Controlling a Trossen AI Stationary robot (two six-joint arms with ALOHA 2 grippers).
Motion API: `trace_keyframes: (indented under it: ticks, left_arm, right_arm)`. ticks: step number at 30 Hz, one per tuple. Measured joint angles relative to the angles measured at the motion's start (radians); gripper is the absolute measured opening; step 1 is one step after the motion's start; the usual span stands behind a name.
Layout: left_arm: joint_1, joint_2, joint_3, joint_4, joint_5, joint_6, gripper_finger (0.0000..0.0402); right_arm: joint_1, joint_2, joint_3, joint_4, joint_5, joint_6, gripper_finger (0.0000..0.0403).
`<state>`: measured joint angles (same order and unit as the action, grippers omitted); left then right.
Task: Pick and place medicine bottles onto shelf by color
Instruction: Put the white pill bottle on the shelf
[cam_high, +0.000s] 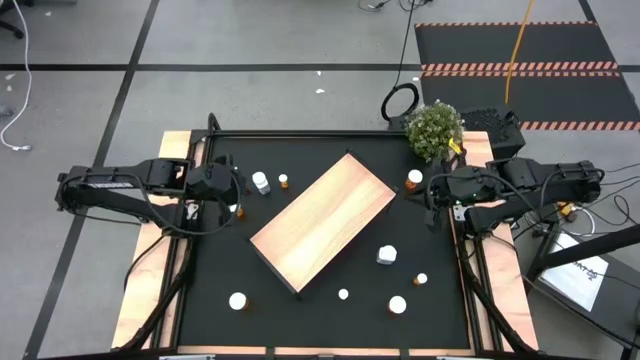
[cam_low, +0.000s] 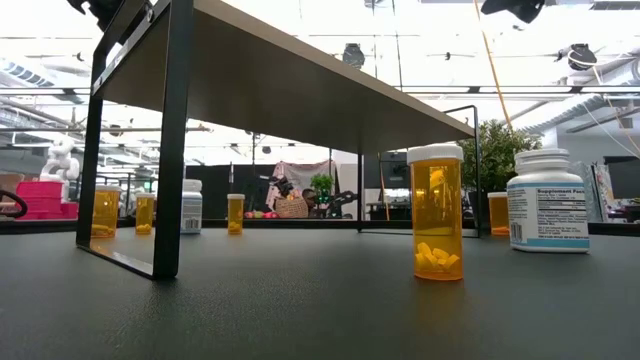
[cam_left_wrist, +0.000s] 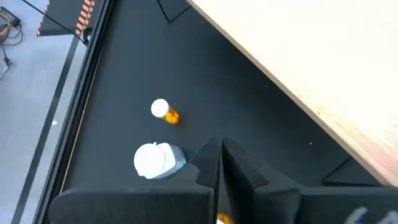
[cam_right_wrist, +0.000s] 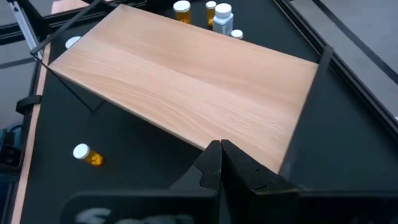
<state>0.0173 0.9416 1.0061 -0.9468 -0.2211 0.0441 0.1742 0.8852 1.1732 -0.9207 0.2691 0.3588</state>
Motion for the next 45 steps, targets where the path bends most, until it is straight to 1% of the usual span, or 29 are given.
trace_keyframes:
  ticks: [2,8,16,20,23,28,36,38,40,45]
  left_arm:
    - [0.0,0.001,0.0,0.011,0.0,0.001,0.0021]
    - [0.0,-0.001,0.0,0.009,0.002,-0.013,0.0021]
    - [0.0,0.0,0.0,0.011,0.003,-0.047,0.0021]
    - [0.0,0.0,0.0,0.03,-0.017,-0.047,0.0021]
    - [0.0,-0.001,-0.005,0.055,-0.037,-0.046,0.0021]
    - [0.016,0.0,-0.073,0.14,-0.047,0.007,0.0021]
    - [0.104,0.007,-0.097,0.144,-0.047,-0.005,0.0022]
    - [0.122,0.007,-0.097,0.143,-0.041,-0.016,0.0029]
    - [0.141,0.01,-0.097,0.144,-0.041,-0.032,0.0045]
    - [0.177,0.022,-0.097,0.146,-0.04,-0.06,0.0114]
  right_arm:
    - [0.014,0.012,-0.004,0.022,0.006,-0.001,0.0]
    - [0.074,0.022,-0.059,0.092,0.102,-0.014,0.0]
    - [0.161,0.021,-0.133,0.155,0.165,0.018,0.0]
    - [0.21,0.021,-0.168,0.197,0.223,0.034,0.0]
    - [0.243,0.021,-0.202,0.264,0.259,0.019,0.0]
    - [0.26,0.021,-0.208,0.321,0.257,-0.002,0.0]
    - [0.273,0.024,-0.208,0.327,0.256,-0.004,0.0]
    - [0.273,0.024,-0.208,0.327,0.256,-0.004,0.0]
    - [0.273,0.024,-0.208,0.327,0.256,-0.004,0.0]
    - [0.273,0.027,-0.215,0.355,0.258,-0.004,0.0]
